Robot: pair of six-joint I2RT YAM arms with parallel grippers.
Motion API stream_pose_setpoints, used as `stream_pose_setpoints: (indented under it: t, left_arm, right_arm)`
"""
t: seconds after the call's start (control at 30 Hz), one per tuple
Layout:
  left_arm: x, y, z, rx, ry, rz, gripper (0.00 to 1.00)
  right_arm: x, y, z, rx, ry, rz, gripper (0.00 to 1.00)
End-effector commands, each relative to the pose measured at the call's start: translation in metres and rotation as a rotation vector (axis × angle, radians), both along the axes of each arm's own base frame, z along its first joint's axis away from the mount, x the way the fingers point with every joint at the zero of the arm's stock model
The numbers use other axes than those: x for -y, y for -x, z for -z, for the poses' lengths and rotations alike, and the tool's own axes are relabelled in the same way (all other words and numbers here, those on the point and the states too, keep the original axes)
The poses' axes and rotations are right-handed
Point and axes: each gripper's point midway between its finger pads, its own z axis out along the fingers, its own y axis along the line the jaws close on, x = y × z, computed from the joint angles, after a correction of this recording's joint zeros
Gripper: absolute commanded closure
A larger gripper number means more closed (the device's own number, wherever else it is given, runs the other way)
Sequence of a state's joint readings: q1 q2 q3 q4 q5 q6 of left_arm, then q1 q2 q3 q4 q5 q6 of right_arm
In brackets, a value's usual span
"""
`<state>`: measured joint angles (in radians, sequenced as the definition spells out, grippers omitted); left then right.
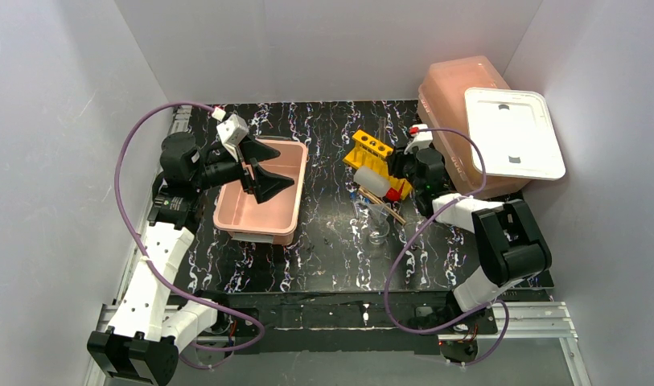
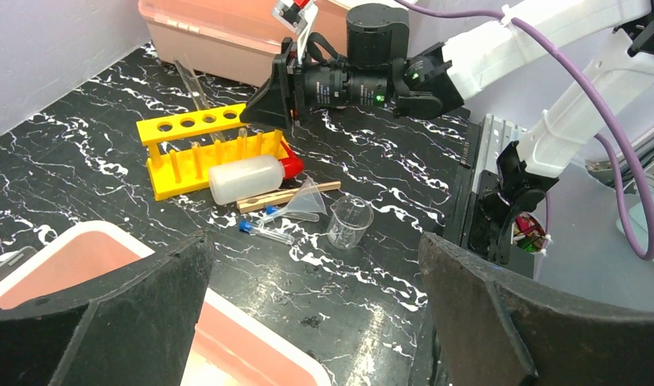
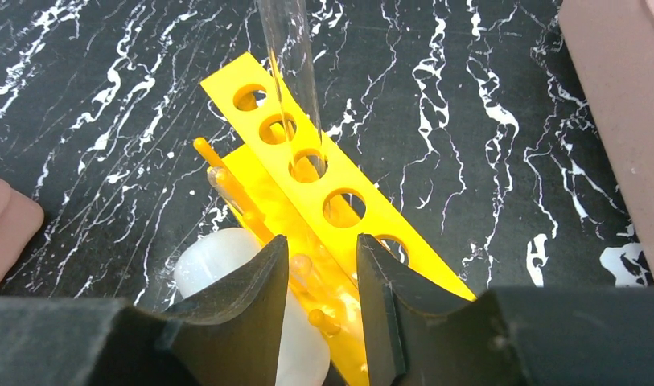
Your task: Organize the chemistry lab equipment
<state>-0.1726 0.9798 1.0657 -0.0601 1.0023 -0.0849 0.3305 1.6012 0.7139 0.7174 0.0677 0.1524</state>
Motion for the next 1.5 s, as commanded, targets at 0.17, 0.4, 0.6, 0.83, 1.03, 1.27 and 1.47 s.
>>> stream_pose_setpoints:
  t: [0.17,0.4,0.6,0.83,1.03,1.27,1.47]
  left_arm:
    - [0.000,0.012,-0.025,0.070,0.012,0.016,0.02]
    - [0.000,0.010,-0.021,0.058,0.011,0.012,0.02]
    - [0.000,0.008,-0.016,0.041,0.010,0.011,0.02]
    - [0.000,0.004,-0.003,0.013,-0.002,-0.002,0.02]
    - [-0.001,0.007,0.002,-0.007,-0.004,-0.007,0.02]
    - [-0.005,0.013,0.003,-0.037,-0.014,-0.030,0.02]
    - [-0.007,0.019,0.011,-0.066,-0.040,-0.025,0.02]
  right_arm:
    - [-0.002,0.004,-0.044,0.078,0.001,-0.015,0.56]
    - [-0.008,0.007,-0.032,0.014,-0.007,-0.044,0.56]
    - [-0.008,0.005,-0.039,0.006,-0.008,-0.040,0.55]
    - [-0.003,0.015,-0.066,0.002,-0.009,-0.035,0.54]
    - [-0.015,0.042,-0.062,-0.094,-0.038,-0.103,0.51]
    - [-0.016,0.082,-0.028,-0.256,-0.004,-0.059,0.51]
    - [-0.008,0.120,0.006,-0.431,0.036,-0.005,0.48]
